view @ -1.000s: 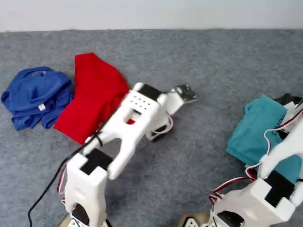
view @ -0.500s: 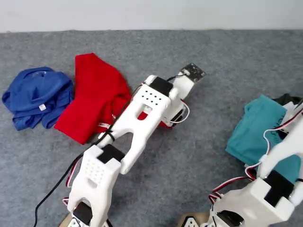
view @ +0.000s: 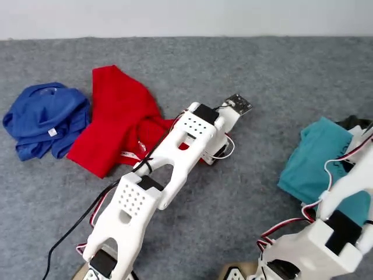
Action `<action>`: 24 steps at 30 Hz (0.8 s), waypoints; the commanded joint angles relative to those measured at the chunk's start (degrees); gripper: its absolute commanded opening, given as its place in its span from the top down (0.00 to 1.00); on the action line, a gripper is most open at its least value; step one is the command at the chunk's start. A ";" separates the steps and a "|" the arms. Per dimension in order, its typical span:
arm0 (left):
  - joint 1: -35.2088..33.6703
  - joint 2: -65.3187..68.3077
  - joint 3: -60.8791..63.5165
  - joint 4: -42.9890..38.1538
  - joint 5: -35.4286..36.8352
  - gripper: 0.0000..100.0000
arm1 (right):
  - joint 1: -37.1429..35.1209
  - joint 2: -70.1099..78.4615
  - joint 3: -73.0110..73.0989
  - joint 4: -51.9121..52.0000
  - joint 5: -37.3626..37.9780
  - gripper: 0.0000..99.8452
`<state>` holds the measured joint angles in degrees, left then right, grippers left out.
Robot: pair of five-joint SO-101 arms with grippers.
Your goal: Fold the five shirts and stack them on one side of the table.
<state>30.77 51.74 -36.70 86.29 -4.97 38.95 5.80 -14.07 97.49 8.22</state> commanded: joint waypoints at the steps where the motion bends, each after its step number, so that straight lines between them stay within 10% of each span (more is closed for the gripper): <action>1: -2.02 0.26 -0.92 2.11 -8.09 0.98 | -0.66 -2.42 -0.09 -0.48 -0.53 0.77; 24: -3.08 -34.46 -22.11 14.33 -13.45 0.99 | -0.66 -2.42 -0.09 -0.48 -0.53 0.77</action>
<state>25.23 26.68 -56.57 99.38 -18.07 38.95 5.80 -14.07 97.49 8.22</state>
